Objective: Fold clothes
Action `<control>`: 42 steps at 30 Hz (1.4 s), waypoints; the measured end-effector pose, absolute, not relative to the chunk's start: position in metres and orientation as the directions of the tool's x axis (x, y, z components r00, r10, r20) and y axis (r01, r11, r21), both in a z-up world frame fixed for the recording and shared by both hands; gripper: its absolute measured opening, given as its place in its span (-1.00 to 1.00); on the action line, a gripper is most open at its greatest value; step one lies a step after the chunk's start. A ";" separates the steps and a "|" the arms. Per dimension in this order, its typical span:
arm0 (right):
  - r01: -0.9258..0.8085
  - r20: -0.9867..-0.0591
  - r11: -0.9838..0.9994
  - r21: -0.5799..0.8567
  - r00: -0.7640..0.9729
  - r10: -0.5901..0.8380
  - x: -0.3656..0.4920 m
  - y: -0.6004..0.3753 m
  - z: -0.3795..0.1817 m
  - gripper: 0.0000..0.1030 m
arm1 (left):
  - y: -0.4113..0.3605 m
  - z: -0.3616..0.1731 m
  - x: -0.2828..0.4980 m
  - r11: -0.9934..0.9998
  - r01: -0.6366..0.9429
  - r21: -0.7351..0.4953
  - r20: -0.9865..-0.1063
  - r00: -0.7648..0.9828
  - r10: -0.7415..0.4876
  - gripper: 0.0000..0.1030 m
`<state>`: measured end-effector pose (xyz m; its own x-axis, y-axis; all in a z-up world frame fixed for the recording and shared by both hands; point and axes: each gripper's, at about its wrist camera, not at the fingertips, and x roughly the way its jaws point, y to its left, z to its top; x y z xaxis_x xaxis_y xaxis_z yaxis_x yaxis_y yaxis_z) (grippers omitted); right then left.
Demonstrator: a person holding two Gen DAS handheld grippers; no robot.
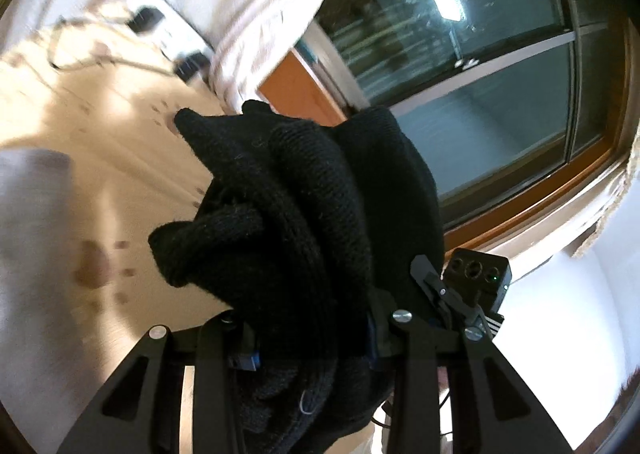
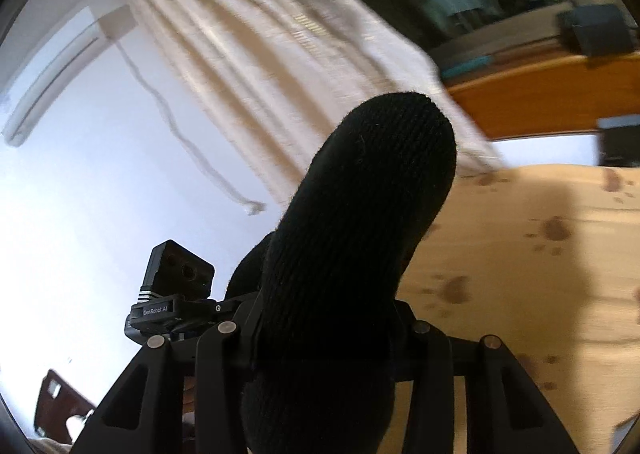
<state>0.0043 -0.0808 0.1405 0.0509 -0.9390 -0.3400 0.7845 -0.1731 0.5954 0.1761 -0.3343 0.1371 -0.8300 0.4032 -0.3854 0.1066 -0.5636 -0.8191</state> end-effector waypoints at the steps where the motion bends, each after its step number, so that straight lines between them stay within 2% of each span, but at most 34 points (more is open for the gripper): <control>1: 0.787 -0.332 -0.146 0.599 0.078 -0.940 0.012 -0.088 0.144 -0.12 | -0.339 0.142 0.190 -0.570 0.115 -0.814 -0.387 -0.838 0.384 -0.24; 8: 0.788 -0.313 0.019 0.615 0.267 -0.912 0.069 -0.164 0.151 -0.12 | -0.383 0.166 0.297 -0.574 0.224 -0.788 -0.403 -0.892 0.204 -0.24; 14: 0.768 -0.351 0.070 0.637 0.370 -0.860 0.104 -0.241 0.127 -0.12 | -0.419 0.139 0.351 -0.510 0.334 -0.793 -0.441 -0.892 0.102 -0.23; 20: 0.773 -0.446 0.011 0.634 0.377 -0.812 0.117 -0.292 0.079 -0.12 | -0.449 0.086 0.356 -0.442 0.396 -0.805 -0.479 -0.873 0.091 -0.23; 23: 0.793 -0.496 -0.032 0.608 0.348 -0.796 0.110 -0.305 0.061 -0.12 | -0.462 0.065 0.352 -0.414 0.376 -0.829 -0.453 -0.886 0.102 -0.22; 29: 0.798 -0.512 -0.048 0.601 0.337 -0.790 0.096 -0.319 0.060 -0.12 | -0.469 0.049 0.354 -0.387 0.312 -0.867 -0.381 -0.917 0.114 -0.19; 36: 0.799 -0.490 -0.033 0.601 0.335 -0.804 0.098 -0.318 0.077 -0.12 | -0.469 0.058 0.351 -0.413 0.306 -0.858 -0.377 -0.921 0.100 -0.17; 39: 0.795 -0.516 -0.065 0.603 0.327 -0.792 0.094 -0.317 0.057 -0.10 | -0.474 0.037 0.352 -0.368 0.310 -0.877 -0.368 -0.925 0.098 0.00; 42: 0.787 -0.519 -0.067 0.613 0.337 -0.786 0.091 -0.314 0.044 -0.06 | -0.472 0.031 0.356 -0.355 0.279 -0.892 -0.333 -0.937 0.102 0.07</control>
